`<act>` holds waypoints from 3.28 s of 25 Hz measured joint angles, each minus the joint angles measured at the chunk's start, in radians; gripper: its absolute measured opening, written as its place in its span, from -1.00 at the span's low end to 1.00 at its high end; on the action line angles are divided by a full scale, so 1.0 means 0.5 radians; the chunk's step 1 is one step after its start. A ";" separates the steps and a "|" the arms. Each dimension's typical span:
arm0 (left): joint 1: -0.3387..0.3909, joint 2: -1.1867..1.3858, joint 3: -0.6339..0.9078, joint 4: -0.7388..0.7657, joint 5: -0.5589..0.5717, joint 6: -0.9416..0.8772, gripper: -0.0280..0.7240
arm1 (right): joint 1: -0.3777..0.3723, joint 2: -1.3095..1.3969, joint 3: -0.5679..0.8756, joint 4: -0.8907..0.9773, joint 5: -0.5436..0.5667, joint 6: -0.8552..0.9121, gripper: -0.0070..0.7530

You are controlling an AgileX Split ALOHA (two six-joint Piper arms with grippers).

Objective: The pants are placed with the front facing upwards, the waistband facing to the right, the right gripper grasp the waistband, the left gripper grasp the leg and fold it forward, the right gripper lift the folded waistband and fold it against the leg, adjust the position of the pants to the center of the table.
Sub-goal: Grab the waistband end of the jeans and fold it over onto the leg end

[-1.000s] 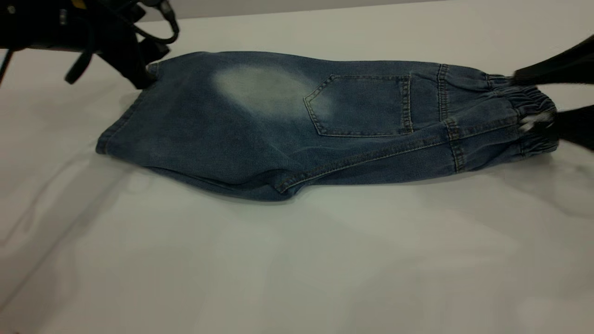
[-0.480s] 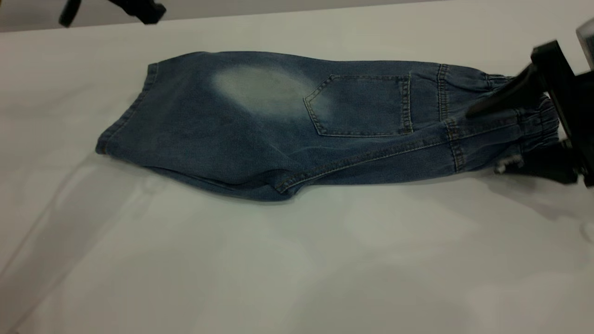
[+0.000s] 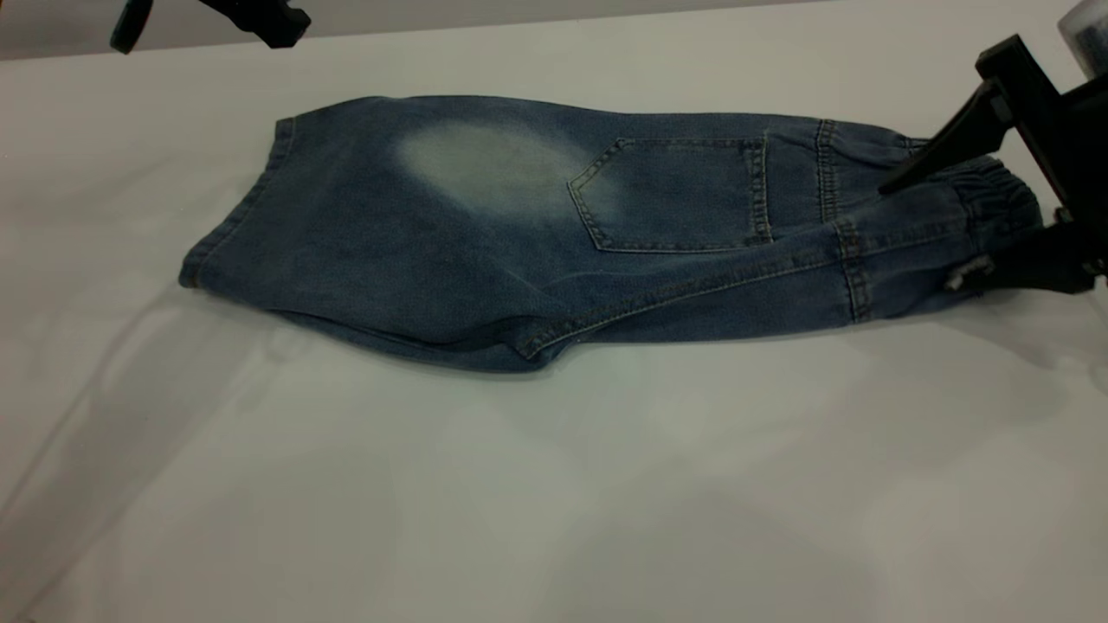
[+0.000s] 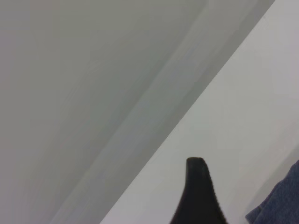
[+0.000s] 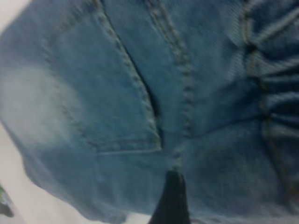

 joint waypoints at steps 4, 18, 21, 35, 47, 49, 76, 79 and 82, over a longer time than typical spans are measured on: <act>0.000 0.000 0.000 0.000 -0.007 0.000 0.27 | -0.026 0.000 -0.018 -0.096 -0.034 0.235 0.48; 0.000 0.001 -0.002 0.007 -0.005 -0.040 0.17 | -0.120 0.000 -0.018 -0.061 -0.154 0.378 0.48; -0.002 0.002 -0.002 0.007 -0.005 -0.050 0.17 | -0.120 0.000 -0.018 -0.057 -0.184 0.376 0.41; -0.039 0.005 -0.002 0.330 0.206 -0.441 0.17 | -0.118 -0.008 -0.018 0.020 -0.244 0.291 -0.85; -0.156 0.340 0.000 0.810 0.109 -0.921 0.17 | -0.120 -0.417 -0.016 0.372 0.009 -0.277 -0.85; -0.200 0.407 0.000 0.872 0.074 -0.930 0.17 | -0.120 -0.506 -0.018 0.394 0.077 -0.341 -0.85; -0.400 0.452 0.002 0.890 0.168 -0.851 -0.01 | 0.260 -0.717 -0.117 0.543 0.573 -0.654 -0.85; -0.302 0.340 0.002 0.878 0.246 -0.860 -0.01 | 0.260 -0.717 -0.117 0.541 0.594 -0.654 -0.85; -0.206 0.341 0.002 0.878 0.317 -0.861 -0.01 | 0.260 -0.717 -0.117 0.582 0.673 -0.663 -0.85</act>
